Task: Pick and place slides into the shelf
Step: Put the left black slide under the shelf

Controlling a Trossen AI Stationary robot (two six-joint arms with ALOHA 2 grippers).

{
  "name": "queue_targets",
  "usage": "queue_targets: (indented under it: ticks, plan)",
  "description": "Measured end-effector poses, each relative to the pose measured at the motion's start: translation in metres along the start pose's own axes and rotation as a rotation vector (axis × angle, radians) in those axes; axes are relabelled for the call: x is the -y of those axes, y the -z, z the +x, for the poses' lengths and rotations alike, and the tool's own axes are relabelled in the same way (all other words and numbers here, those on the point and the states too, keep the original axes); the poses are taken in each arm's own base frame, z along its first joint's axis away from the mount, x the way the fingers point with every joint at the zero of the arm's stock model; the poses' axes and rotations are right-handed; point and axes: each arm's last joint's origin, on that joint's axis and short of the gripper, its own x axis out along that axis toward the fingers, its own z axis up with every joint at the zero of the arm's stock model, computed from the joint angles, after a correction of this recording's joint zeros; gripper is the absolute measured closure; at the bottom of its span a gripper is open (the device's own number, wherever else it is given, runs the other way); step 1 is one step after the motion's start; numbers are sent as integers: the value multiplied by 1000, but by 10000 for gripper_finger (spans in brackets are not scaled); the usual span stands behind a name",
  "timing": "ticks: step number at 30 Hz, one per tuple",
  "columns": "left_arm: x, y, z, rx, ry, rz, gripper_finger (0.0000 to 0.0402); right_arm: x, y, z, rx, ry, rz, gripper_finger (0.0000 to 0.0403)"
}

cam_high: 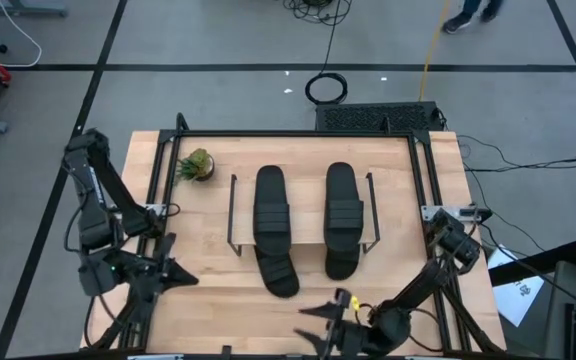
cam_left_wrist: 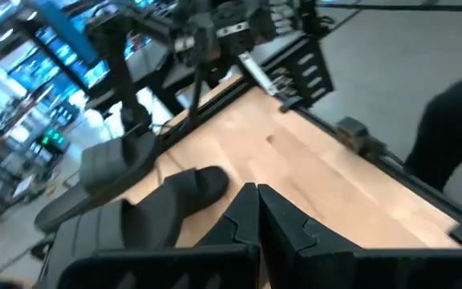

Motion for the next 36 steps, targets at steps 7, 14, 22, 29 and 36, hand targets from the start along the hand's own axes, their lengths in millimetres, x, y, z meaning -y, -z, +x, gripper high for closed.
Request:
queue_targets:
  ticks: [7, 14, 22, 29, 36]
  plan:
    - [-15, 5, 15, -56, -97, -126, 401, 28, -49, -14, -184, 140, -358, 343]
    - [-10, 15, 34, -151, -20, -83, 395, 74, -84, -52, -187, 81, -289, 394]
    - [20, 21, 54, -200, 20, -7, 400, 154, -81, -113, -169, -11, -176, 402]
    - [56, 38, 95, -120, 3, -59, 401, 202, -40, -143, -178, -47, -76, 402]
    - [88, 42, 156, -102, -177, -167, 401, 204, -39, -159, -157, -129, -78, 402]
